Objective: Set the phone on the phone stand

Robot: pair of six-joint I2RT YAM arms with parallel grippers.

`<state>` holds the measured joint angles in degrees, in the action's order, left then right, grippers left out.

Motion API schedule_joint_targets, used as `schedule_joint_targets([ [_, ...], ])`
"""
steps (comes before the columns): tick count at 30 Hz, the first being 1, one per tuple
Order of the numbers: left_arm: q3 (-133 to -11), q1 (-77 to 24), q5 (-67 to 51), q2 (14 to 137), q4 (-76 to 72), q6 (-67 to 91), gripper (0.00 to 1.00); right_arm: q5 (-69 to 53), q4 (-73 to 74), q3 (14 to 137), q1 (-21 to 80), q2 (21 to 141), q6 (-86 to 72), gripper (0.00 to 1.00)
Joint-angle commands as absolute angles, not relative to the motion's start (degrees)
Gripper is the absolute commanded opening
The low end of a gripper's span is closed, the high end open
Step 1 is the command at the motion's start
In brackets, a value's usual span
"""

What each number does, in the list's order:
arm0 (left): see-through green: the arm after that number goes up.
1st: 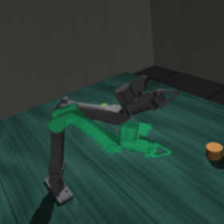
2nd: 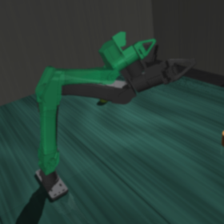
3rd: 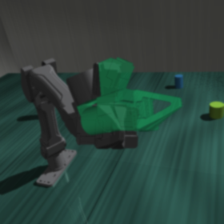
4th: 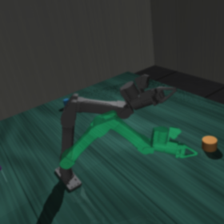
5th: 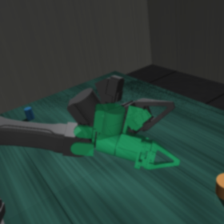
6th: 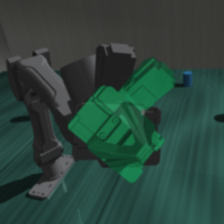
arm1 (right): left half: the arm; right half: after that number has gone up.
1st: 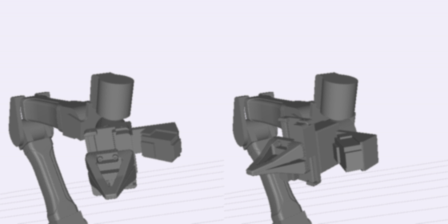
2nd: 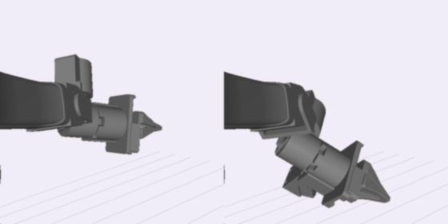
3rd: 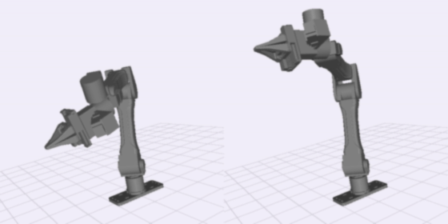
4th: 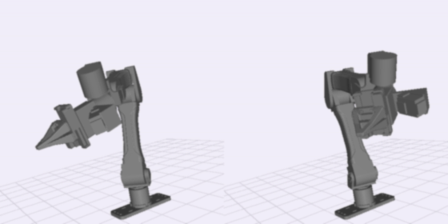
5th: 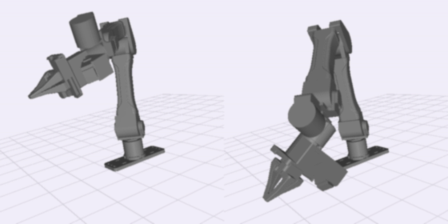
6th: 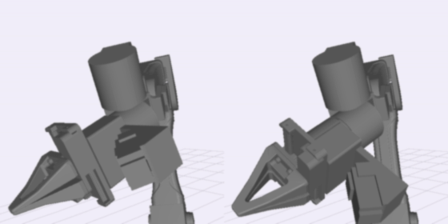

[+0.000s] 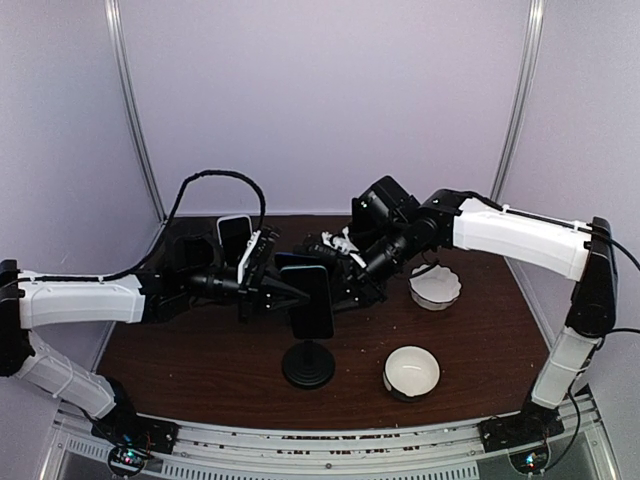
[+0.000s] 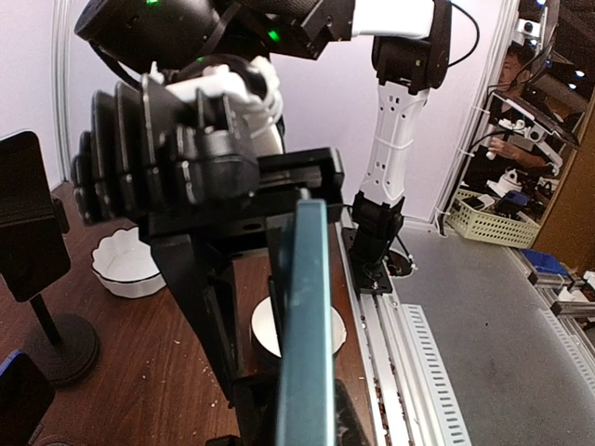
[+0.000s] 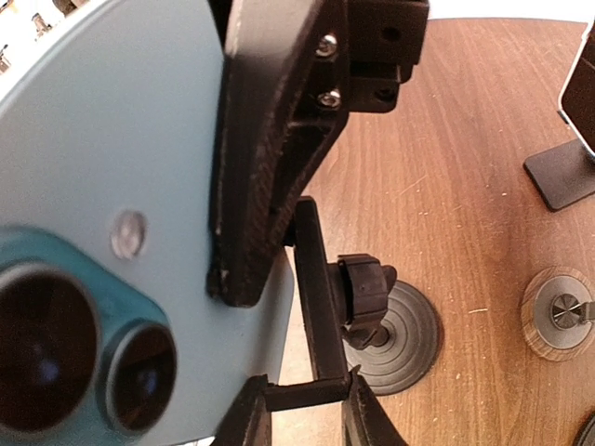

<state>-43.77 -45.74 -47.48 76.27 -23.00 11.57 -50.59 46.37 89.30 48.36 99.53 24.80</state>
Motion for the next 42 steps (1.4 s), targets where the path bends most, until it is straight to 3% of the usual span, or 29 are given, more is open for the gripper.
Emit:
schedule_joint_targets([
  [1, -43.12, -42.89, -38.85, 75.26, -13.29, 10.08, 0.00, -51.12, 51.95, 86.97, 45.97, 93.71, 23.79, 0.00],
  [6, -42.88, -42.91, -41.09, 75.97, -12.28, 9.98, 0.00, -52.48, 53.06, 86.24, 43.97, 93.04, 26.05, 0.00],
  [11, -42.70, -42.89, -42.39, 75.31, -10.86, 9.03, 0.00, -56.01, 64.24, 89.82, 43.86, 94.44, 39.87, 0.00],
  [18, -45.19, -43.14, -32.04, 74.80, -5.35, 9.51, 0.00, -54.57, 58.45, 87.74, 43.96, 93.08, 32.72, 0.00],
  [34, -46.62, -46.89, -28.32, 80.55, -14.02, 15.90, 0.00, -54.12, 52.62, 87.99, 45.90, 94.97, 23.99, 0.00],
  [40, -47.25, -46.88, -29.50, 80.20, -13.17, 14.83, 0.00, -52.97, 52.37, 87.95, 45.89, 94.84, 23.86, 0.15],
  [42, -48.01, -46.92, -29.71, 79.99, -11.88, 14.22, 0.13, -52.45, 52.61, 88.22, 45.85, 94.76, 23.98, 0.23],
])
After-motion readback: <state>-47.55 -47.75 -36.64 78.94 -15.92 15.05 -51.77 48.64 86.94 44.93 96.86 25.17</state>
